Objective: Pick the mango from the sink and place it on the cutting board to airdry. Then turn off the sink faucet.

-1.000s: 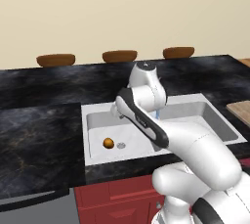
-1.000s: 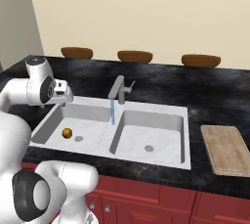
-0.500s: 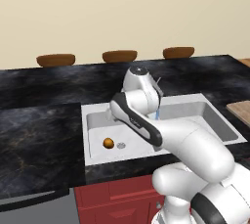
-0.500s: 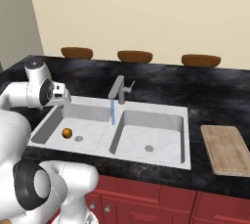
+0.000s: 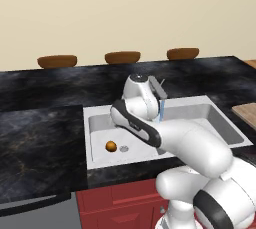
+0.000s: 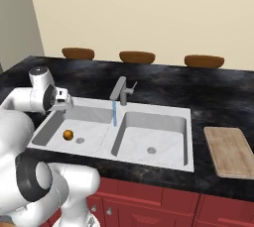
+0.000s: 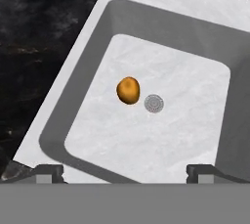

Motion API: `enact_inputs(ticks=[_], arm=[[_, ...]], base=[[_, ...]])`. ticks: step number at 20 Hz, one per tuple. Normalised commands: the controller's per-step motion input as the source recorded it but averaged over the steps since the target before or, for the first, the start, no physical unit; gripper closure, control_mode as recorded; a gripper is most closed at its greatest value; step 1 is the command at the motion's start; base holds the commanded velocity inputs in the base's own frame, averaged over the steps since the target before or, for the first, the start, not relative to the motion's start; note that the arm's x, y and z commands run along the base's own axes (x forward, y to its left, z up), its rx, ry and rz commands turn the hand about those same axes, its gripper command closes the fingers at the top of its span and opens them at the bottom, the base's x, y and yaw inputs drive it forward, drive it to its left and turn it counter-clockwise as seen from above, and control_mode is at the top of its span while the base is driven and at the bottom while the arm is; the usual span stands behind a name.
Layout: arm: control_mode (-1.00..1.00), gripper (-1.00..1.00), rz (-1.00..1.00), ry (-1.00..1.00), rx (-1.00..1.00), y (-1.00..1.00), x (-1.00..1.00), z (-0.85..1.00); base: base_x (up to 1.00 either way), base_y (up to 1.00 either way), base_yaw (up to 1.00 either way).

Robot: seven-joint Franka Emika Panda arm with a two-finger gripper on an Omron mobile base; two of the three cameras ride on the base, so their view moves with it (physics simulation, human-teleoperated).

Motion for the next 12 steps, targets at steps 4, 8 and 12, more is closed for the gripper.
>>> enact_inputs(ticks=[4, 8, 12], arm=[[-1.0, -1.0, 0.0, 0.0, 0.0, 0.08, 0.16, -0.27], [-1.0, -1.0, 0.0, 0.0, 0.0, 0.09, 0.19, -0.27], [-1.0, -1.0, 0.0, 0.01, 0.0, 0.0, 0.14, -0.29]], base=[[0.0, 0.0, 0.0], [0.0, 0.0, 0.0], [0.0, 0.0, 0.0]])
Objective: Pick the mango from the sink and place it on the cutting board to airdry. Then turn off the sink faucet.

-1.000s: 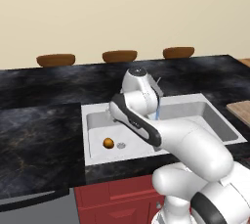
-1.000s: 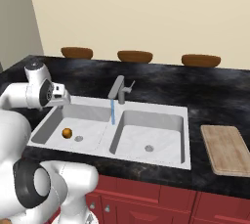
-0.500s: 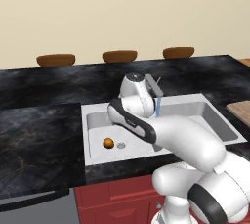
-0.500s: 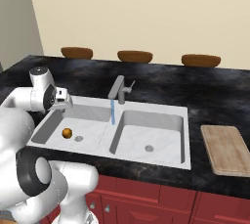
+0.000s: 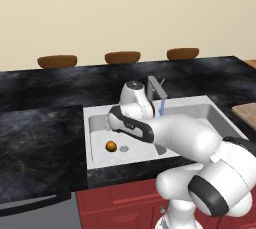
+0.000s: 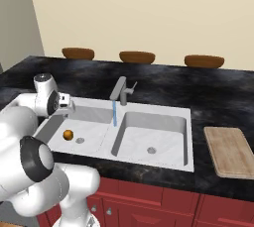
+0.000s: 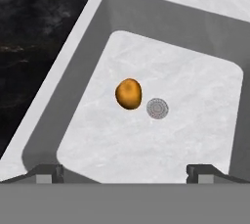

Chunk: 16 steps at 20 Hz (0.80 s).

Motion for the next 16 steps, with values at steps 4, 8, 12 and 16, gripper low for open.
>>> enact_inputs(ticks=[4, 8, 12, 16], arm=[[-1.0, -1.0, 0.0, 0.04, 0.0, 0.0, 0.1, -0.37], [-1.0, -1.0, 0.0, 0.03, 0.0, 0.0, 0.04, -0.42], [-1.0, -1.0, 0.0, 0.02, 0.0, 0.04, 0.02, -0.34], [-1.0, -1.0, 0.0, 0.0, 0.0, 0.07, 0.02, -0.23]], base=[[0.0, 0.0, 0.0], [0.0, 0.0, 0.0], [0.0, 0.0, 0.0], [0.0, 0.0, 0.0]])
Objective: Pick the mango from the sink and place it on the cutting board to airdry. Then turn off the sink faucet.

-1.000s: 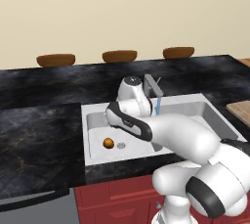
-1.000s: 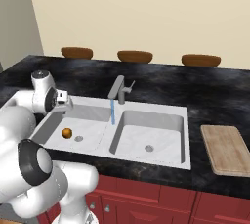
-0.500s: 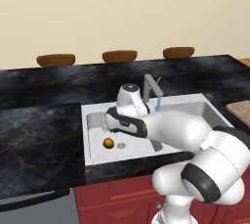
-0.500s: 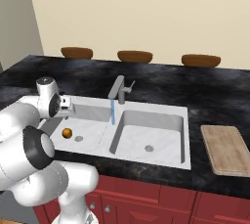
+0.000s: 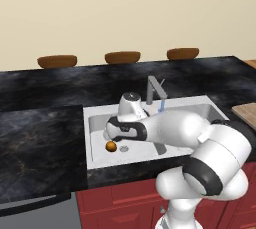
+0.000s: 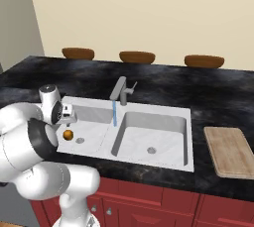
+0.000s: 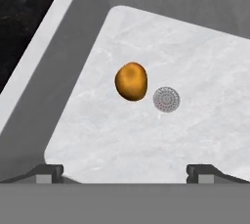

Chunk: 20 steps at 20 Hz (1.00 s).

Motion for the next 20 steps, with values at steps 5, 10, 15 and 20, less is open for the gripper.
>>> enact_inputs(ticks=[5, 10, 15, 20], arm=[[-1.0, -1.0, 0.0, 0.01, 0.0, 0.03, 0.09, -0.2], [-1.0, -1.0, 0.0, 0.01, 0.0, 0.02, 0.12, -0.2], [-1.0, -1.0, 0.0, 0.02, 0.0, 0.03, 0.13, -0.21], [-1.0, -1.0, 0.0, 0.01, 0.0, 0.0, 0.11, -0.17]], base=[[0.0, 0.0, 0.0], [0.0, 0.0, 0.0], [0.0, 0.0, 0.0], [0.0, 0.0, 0.0]])
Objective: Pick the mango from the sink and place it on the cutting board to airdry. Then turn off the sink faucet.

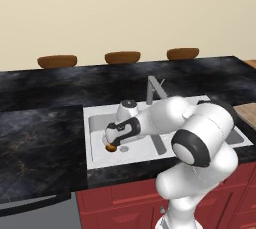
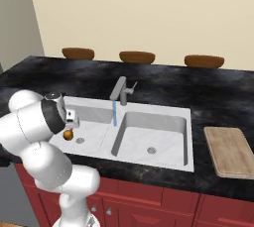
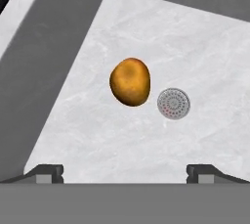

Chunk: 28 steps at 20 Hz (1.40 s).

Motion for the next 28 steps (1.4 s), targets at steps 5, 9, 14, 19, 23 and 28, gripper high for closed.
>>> enact_inputs(ticks=[5, 9, 14, 19, 23, 28], arm=[[-1.0, -1.0, 0.0, 0.0, 0.0, 0.08, 0.1, -0.17], [-1.0, -1.0, 0.0, 0.0, 0.0, 0.16, 0.14, -0.17], [-1.0, -1.0, 0.0, 0.0, 0.0, 0.15, 0.24, -0.12], [-1.0, -1.0, 0.0, 0.0, 0.0, 0.14, 0.29, -0.1], [-1.0, -1.0, 0.0, 0.0, 0.0, 0.04, 0.28, -0.13], [-1.0, -1.0, 0.0, 0.02, 0.0, 0.0, 0.21, -0.2]], base=[[0.0, 0.0, 0.0], [0.0, 0.0, 0.0], [0.0, 0.0, 0.0], [0.0, 0.0, 0.0], [0.0, 0.0, 0.0], [0.0, 0.0, 0.0]])
